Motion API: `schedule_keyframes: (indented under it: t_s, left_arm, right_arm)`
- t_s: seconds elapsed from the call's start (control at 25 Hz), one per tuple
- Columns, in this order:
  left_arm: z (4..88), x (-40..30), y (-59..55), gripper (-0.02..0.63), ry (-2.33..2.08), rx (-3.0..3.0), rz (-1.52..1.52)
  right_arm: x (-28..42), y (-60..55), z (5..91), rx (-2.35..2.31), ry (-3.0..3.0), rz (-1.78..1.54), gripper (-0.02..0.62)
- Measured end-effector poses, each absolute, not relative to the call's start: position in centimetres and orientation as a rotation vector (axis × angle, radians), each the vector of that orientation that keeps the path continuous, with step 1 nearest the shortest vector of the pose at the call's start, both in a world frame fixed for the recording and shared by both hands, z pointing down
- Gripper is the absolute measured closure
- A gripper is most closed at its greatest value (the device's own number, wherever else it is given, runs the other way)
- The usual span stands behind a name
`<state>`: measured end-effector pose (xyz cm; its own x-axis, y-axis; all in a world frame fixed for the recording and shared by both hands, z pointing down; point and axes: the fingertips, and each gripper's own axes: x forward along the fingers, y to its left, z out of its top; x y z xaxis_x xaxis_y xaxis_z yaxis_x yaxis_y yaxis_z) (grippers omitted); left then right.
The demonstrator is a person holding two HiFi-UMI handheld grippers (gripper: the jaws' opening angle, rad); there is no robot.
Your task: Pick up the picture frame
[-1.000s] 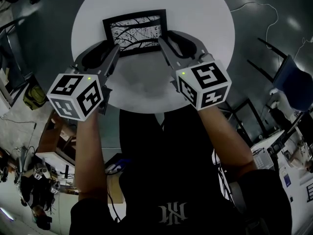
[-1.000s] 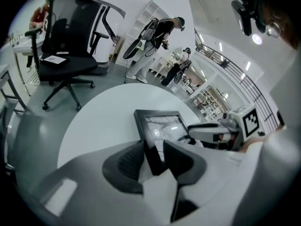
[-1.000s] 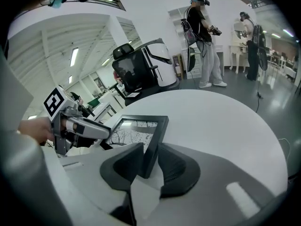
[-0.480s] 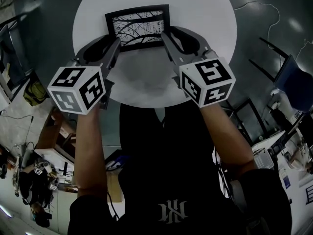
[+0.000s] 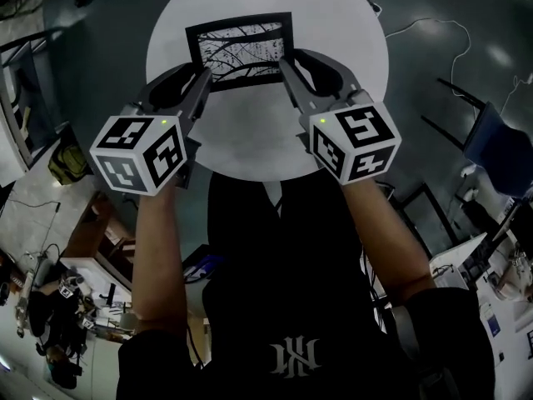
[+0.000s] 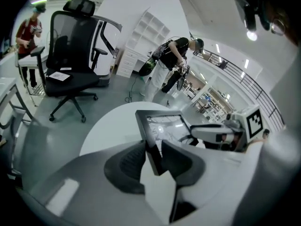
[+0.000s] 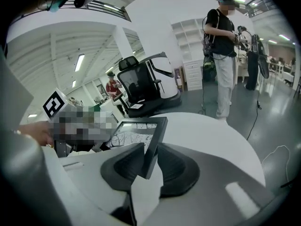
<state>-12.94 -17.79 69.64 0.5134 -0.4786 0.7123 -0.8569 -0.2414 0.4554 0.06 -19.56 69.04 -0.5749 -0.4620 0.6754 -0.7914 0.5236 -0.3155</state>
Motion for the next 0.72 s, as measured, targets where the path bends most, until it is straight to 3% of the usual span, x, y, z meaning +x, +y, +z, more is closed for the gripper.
schedule_keyframes:
  t_s: [0.72]
  left_arm:
    - [40.2,-16.1,-25.0,0.502,-1.368,2.263,0.289]
  right_arm:
    - [-2.7,-25.9,40.8,1.215,-2.561,0.426,0.508]
